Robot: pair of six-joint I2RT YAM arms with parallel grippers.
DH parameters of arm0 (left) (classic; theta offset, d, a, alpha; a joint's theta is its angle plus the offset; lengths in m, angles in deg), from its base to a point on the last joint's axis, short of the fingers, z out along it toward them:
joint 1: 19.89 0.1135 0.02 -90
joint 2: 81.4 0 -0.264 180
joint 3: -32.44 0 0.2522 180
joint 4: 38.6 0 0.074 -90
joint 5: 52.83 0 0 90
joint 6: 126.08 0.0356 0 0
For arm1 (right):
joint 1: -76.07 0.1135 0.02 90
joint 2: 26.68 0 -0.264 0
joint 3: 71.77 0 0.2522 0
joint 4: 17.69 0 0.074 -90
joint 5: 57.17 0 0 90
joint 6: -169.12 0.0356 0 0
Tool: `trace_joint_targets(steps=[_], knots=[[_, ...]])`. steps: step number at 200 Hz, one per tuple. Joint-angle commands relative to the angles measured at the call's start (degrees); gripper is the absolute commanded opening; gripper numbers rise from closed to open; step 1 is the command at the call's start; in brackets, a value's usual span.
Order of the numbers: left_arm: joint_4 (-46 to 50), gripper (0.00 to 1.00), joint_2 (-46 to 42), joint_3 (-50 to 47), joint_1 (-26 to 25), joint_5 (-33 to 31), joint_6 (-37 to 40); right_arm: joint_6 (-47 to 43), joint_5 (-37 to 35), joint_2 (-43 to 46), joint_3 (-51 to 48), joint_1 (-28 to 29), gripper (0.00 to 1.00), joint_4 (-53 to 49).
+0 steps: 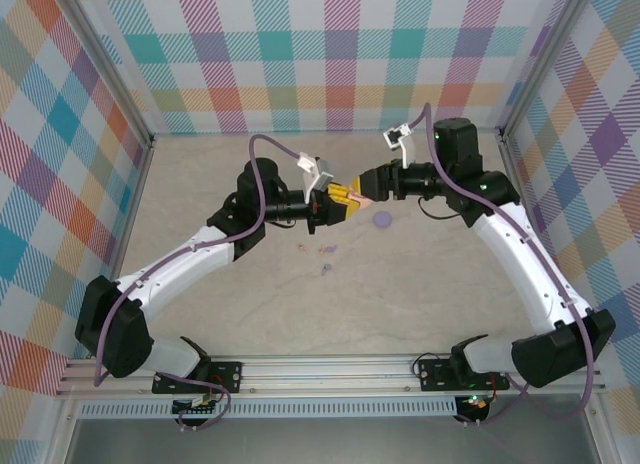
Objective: Insert wireless bluetooth earbuds into charging case
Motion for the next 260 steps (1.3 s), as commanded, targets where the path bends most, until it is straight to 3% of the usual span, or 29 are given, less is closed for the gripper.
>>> trace_joint_targets(steps=[1, 38, 60, 98, 155, 260], knots=[[-0.72, 0.12, -2.98, -1.28, -0.65, -1.31, 1.24, 0.45, -5.56, 3.39, 0.72, 0.24, 0.62, -0.42], [-0.73, 0.12, -5.31, -2.68, 0.71, -1.07, 0.13, 3.23, -18.69, 4.91, 0.60, -0.63, 0.64, -4.30], [-0.64, 0.12, -7.06, -3.69, 1.65, -0.40, -0.63, 4.87, -22.30, 3.36, 0.32, -2.81, 0.64, -8.25], [-0.54, 0.12, -10.55, -5.21, 3.55, 1.58, -1.92, 6.17, -19.82, -2.11, -2.49, -4.95, 0.63, -12.16], [0.06, 0.12, -14.73, -6.99, 6.14, 4.59, -4.66, 8.59, -12.14, -9.86, -8.98, -4.80, 0.60, -7.00], [2.57, 0.12, -19.41, -7.91, 6.43, 5.24, -4.53, 11.10, -14.19, -31.85, -1.61, 5.02, 0.49, -6.49]])
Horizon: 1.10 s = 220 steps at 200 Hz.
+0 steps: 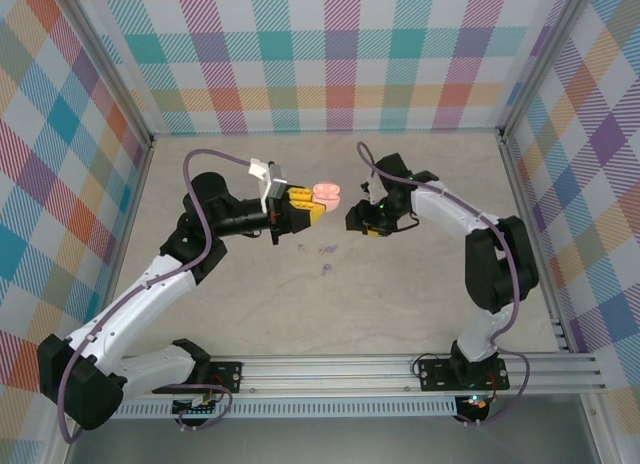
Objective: Insert wireless bluetooth earbuds into charging case
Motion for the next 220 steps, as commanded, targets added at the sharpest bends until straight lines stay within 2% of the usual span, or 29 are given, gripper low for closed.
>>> trace_joint_targets(steps=[1, 21, 63, 124, 166, 220], knots=[[0.95, 0.12, -2.05, -0.59, 0.51, 1.25, 0.19, 0.41, 0.30, -3.04, 3.97, 1.99, 0.49, -0.32], [1.48, 0.12, -2.72, -0.60, 0.51, 1.31, 0.45, -0.10, 1.33, -6.39, 6.71, 3.86, 0.42, -0.81], [2.33, 0.12, -3.75, -0.16, 0.51, 1.44, 0.57, -1.87, 3.48, -13.59, 14.09, 6.96, 0.34, -3.70], [2.73, 0.12, -4.79, -0.07, 0.55, 1.34, 0.30, -5.56, 3.43, -21.78, 23.55, 11.65, 0.35, -7.26], [3.15, 0.12, -5.04, 0.07, 0.52, 1.41, 0.11, -8.19, -0.39, -25.21, 28.49, 14.36, 0.37, -9.41], [3.00, 0.12, -5.03, 0.04, 0.51, 1.39, -0.42, -10.32, -8.90, -28.51, 33.30, 17.02, 0.39, -13.25]])
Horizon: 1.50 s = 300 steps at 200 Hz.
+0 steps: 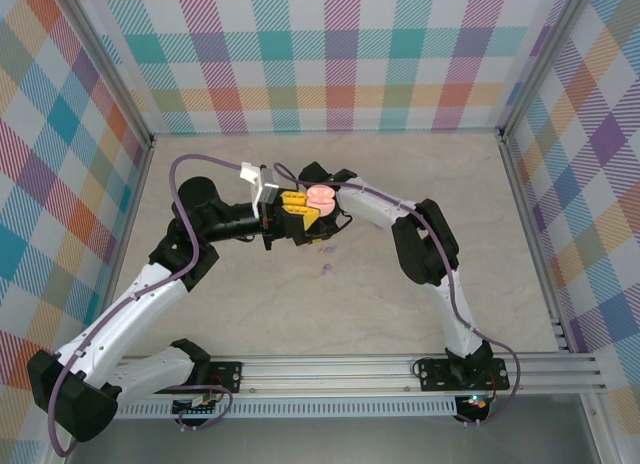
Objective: Insert wireless bluetooth earbuds into charging case
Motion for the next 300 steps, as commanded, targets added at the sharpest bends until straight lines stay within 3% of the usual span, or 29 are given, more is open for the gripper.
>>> trace_joint_targets(steps=[1, 144, 300], knots=[[0.11, 0.12, -1.29, 0.03, 0.33, 1.22, -0.38, -2.46, -4.41, -1.90, 3.00, 1.07, 0.39, -3.75], [0.55, 0.12, -1.74, -0.15, 0.29, 0.65, -0.56, -3.93, -13.95, -8.69, 11.14, 4.78, 0.37, -8.69], [0.99, 0.13, -1.71, -0.24, 0.29, 0.02, -0.65, -0.90, -20.98, -9.87, 10.99, 5.25, 0.20, -10.22]])
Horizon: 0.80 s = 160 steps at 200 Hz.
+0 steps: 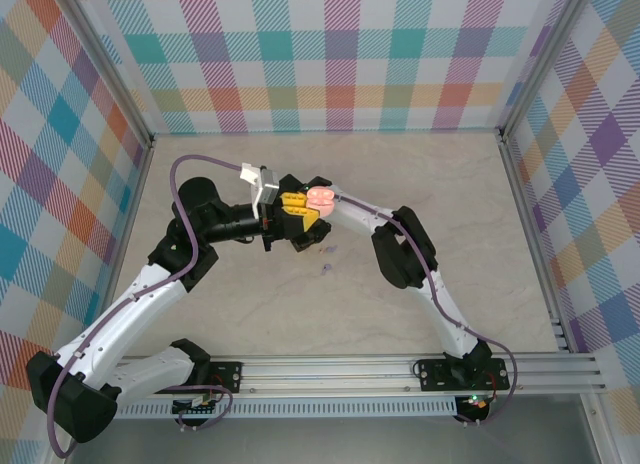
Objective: Insert wireless bluetooth earbuds into charging case
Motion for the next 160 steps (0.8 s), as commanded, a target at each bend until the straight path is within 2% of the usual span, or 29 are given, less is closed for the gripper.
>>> trace_joint_targets(steps=[1, 54, 109, 160], knots=[[-0.48, 0.13, -1.40, -0.24, 0.29, 0.17, -0.65, 1.77, -1.83, -2.14, 0.29, -0.04, 0.20, -2.46], [-0.04, 0.13, -1.57, -0.40, 0.29, -0.20, -0.60, 6.06, 7.92, 4.33, -6.83, -4.22, 0.19, 5.34], [-0.27, 0.13, -1.41, -0.94, 0.29, -1.11, -1.25, 12.72, 21.81, 14.34, -20.94, -11.91, 0.19, 20.02], [-2.95, 0.13, 0.99, -1.95, 0.37, -3.95, -4.09, 18.58, 29.82, 23.81, -33.96, -18.93, 0.18, 33.24]])
